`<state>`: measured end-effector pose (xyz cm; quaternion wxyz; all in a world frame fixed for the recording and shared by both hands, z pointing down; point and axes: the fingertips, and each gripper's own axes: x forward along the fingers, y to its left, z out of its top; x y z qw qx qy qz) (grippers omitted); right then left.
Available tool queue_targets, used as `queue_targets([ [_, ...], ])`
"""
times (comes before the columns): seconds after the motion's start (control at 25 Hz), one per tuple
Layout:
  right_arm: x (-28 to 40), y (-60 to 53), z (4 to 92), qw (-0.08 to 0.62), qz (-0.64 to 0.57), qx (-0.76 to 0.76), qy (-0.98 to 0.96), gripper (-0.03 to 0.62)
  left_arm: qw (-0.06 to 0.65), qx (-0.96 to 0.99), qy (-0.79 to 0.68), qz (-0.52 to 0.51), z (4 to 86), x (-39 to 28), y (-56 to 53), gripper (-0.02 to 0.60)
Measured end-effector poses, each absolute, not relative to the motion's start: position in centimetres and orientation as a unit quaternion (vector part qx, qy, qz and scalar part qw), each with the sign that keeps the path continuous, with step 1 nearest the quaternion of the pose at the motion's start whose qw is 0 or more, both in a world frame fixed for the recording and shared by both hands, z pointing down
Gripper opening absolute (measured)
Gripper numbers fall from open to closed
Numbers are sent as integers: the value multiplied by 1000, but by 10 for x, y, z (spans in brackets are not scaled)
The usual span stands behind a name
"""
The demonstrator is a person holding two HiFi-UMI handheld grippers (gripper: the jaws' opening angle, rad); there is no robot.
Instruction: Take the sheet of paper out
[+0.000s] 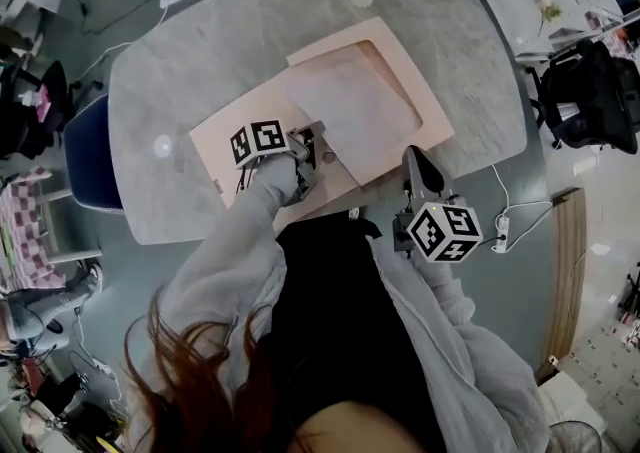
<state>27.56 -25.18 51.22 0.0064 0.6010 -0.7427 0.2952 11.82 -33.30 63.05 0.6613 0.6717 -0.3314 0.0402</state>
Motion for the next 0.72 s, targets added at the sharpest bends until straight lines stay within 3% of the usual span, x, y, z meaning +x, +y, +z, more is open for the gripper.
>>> queue_targets([
  [0.72,253,-255,518,18,303,577,-758,11,630,690,-357,3,612,61,-307,0],
])
